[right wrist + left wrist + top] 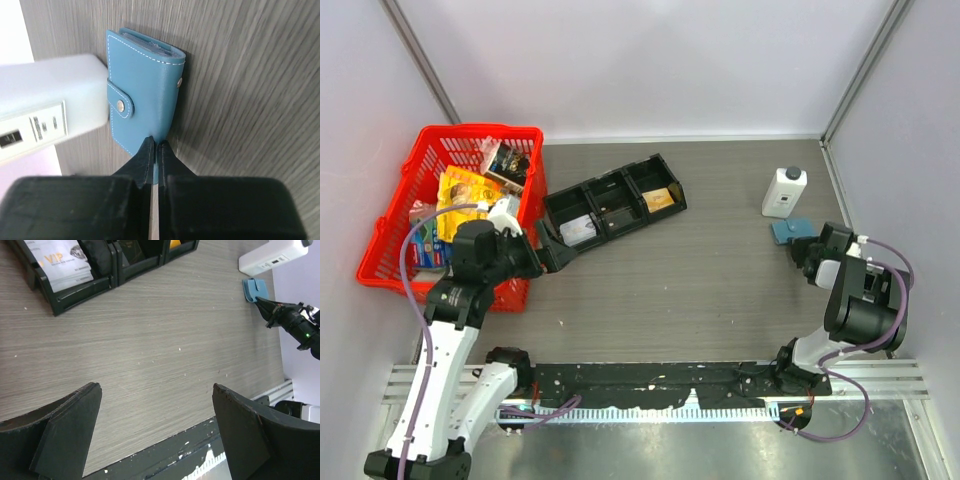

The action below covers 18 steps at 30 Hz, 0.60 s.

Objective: Take the credit cards out of the card holder
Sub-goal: Move the card holder to the center of the board.

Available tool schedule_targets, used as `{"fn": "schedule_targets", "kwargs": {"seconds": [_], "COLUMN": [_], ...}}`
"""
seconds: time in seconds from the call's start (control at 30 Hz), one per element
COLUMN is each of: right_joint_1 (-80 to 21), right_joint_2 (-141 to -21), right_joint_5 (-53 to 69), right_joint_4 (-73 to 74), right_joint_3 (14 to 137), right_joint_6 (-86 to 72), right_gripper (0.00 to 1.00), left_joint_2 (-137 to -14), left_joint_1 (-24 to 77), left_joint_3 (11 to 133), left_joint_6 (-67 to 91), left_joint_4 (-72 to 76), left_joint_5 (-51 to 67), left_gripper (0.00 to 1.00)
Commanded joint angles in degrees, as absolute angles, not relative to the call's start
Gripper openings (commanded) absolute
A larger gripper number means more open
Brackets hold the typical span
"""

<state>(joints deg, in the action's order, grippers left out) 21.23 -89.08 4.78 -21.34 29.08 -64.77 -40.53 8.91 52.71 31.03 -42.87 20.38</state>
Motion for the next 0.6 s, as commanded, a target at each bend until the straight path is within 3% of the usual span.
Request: {"fn": "schedule_targets", "kwargs": {"seconds": [0.0,0.27,0.57], "right_joint_1": [17.94,0.28,-26.7], "right_joint_2": [-84.99,-79.81,-79.63], "right_joint_5": [9.57,16.78,20.65], "right_joint_4": [-15.39,-10.55,-1.07], "right_joint_3": [27.07,26.81,31.28], "right_joint_6": [-60.92,-55.38,-45.45], "right_gripper": [0.01,0.01,0.01], "left_joint_2": [-41.57,-44.56,-50.7], "left_joint_1": [10.1,17.39,36.01], "left_joint_3": [53.96,54.23,53.53], "left_joint_6": [31.2,32.6,34.1], "left_joint_4": [-39.91,-37.44,-33.23], "left_joint_5": [25.05,22.69,9.33], "left_gripper": [0.96,1.0,1.0]}}
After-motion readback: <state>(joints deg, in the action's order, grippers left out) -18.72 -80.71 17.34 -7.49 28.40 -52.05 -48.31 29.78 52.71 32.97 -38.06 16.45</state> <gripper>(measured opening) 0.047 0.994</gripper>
